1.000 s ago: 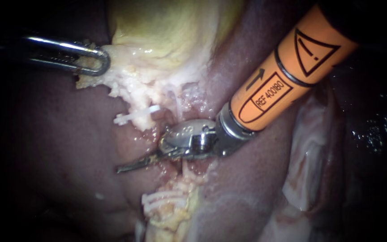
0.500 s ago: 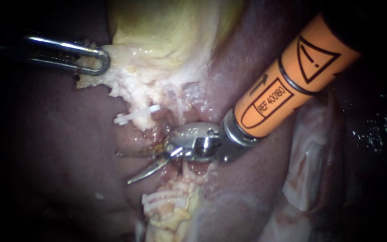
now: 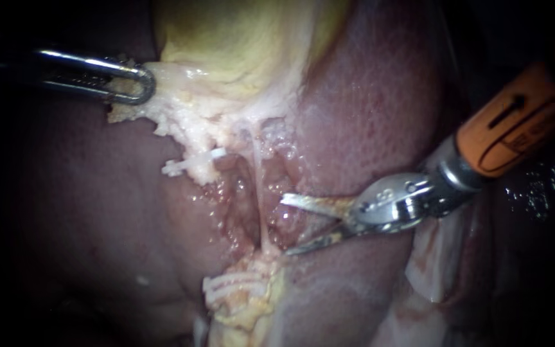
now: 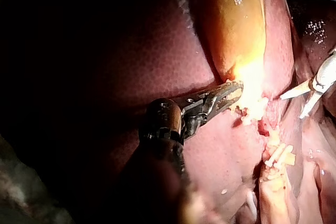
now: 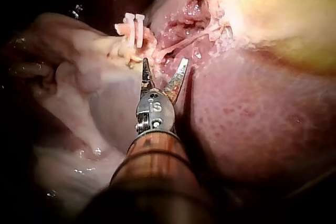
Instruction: Go back from the cut left tube
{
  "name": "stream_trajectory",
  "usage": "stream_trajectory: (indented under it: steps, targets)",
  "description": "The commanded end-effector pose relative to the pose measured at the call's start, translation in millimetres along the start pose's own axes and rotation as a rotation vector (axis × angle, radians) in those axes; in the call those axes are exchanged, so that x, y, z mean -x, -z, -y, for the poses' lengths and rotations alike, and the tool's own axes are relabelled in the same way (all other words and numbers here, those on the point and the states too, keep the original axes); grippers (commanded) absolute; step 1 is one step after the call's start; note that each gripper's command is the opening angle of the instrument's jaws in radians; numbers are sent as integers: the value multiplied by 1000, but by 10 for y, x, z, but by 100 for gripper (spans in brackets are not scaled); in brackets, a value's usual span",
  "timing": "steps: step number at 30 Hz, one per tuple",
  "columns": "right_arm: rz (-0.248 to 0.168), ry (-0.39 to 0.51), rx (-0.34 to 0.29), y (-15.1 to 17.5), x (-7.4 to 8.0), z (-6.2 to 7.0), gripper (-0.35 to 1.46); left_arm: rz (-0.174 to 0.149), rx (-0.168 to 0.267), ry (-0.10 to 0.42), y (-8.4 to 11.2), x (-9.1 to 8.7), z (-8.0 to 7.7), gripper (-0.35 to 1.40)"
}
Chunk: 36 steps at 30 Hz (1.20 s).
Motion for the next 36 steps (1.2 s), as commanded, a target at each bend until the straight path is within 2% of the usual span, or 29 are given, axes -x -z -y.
stream_trajectory:
  steps: [1,4,8,11,12,16,20,25,36]
  targets:
    - [7,-6,12,8,-1,-4,145,-1,-1,0,0,0,0,-35]
    - [32,-10,49,28,-2,-13,145,-1,-1,0,0,0,0,-35]
    - [47,-18,56,37,-2,-18,143,-1,-2,0,-1,0,0,-35]
    - [45,-17,37,36,-1,-17,143,-2,-3,0,-3,1,0,-35]
    - [35,-14,10,36,-1,-17,143,-2,-4,-1,-5,2,1,-35]
    - [31,-18,-1,36,-1,-17,143,-8,-16,-7,-21,11,7,-35]
    - [31,-18,-1,36,-1,-18,143,-5,-4,-17,-43,24,18,-35]
    - [31,-12,-1,35,-1,-18,143,11,1,-20,-64,34,29,-35]
    - [31,-13,-1,35,-1,-18,143,16,3,-20,-64,35,29,-35]
